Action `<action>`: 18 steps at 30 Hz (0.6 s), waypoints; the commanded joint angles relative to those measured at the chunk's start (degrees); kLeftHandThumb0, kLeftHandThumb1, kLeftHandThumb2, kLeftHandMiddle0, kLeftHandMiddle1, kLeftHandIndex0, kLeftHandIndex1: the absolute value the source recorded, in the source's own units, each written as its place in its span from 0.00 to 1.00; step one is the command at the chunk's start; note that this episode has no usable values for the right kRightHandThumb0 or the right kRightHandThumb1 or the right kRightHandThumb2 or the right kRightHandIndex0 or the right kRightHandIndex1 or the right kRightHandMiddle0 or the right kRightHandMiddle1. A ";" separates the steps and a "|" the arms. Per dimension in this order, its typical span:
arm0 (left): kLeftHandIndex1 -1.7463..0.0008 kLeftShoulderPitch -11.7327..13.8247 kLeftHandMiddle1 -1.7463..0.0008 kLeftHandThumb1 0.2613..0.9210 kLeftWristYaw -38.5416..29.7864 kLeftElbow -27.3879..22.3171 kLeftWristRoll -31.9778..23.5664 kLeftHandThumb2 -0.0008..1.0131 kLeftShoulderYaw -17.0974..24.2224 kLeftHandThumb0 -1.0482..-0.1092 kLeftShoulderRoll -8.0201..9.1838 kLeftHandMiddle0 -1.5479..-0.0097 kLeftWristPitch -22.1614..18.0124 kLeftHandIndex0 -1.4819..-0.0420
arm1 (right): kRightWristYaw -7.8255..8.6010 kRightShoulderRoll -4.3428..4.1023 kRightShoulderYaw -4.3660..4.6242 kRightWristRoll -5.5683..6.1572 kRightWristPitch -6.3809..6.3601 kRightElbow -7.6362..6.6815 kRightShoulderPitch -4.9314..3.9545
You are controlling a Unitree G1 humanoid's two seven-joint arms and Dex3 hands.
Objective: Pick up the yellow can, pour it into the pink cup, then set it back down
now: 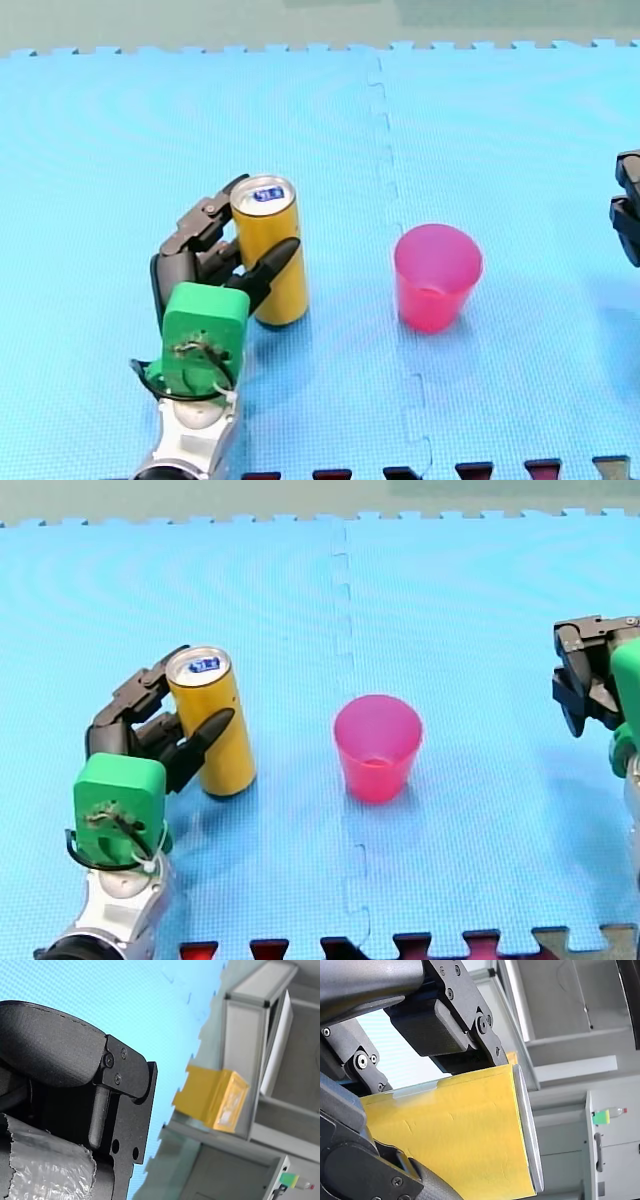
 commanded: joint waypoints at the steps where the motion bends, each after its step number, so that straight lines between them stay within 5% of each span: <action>1: 1.00 0.12 1.00 0.88 0.29 0.05 0.33 0.00 -0.38 0.77 0.00 0.20 0.16 0.24 | -0.14 -0.41 0.07 -0.05 -0.09 -0.12 -0.31; 10: 1.00 0.86 1.00 0.88 -0.19 -0.14 0.38 0.00 -0.96 0.77 -0.77 0.21 -0.77 0.24 | -0.49 -0.63 0.48 -0.30 -0.20 -0.24 -0.28; 18: 1.00 1.21 0.99 0.89 5.85 -0.06 3.77 0.00 -3.01 0.72 -1.13 0.20 -1.36 0.23 | -0.64 -0.65 0.77 -0.46 -0.23 -0.31 -0.29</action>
